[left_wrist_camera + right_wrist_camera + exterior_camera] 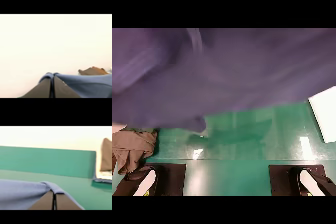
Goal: Fold the shirts.
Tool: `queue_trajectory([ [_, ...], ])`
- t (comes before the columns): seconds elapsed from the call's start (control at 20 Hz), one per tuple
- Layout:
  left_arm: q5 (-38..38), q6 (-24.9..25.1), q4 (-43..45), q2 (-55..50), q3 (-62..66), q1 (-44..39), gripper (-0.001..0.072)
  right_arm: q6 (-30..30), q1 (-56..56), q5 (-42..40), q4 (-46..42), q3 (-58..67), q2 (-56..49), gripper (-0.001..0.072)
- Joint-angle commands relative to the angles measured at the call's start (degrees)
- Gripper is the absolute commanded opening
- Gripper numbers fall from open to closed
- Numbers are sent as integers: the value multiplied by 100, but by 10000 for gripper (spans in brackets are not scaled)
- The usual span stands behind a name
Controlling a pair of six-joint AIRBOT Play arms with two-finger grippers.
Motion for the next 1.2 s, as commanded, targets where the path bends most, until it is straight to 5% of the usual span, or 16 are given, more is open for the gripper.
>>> queue_trajectory([
  [0.0,-350,-234,-249,-9,-177,2,22,2,-348,105,-39,-446,391,12],
  [0.35,-625,48,-223,-728,-3534,0,22,2,-372,557,-28,-1958,-761,12],
  [0.6,-332,520,-243,-2402,-4378,-59,22,-2,59,175,-42,-2981,-2127,12],
  [0.95,2199,1088,-249,-4179,-4374,-800,22,-13,634,-1543,-44,-2503,-4030,12],
  [1.15,2776,1143,-251,-4450,-4374,-833,23,-15,695,-1764,-334,-1537,-4710,12],
])
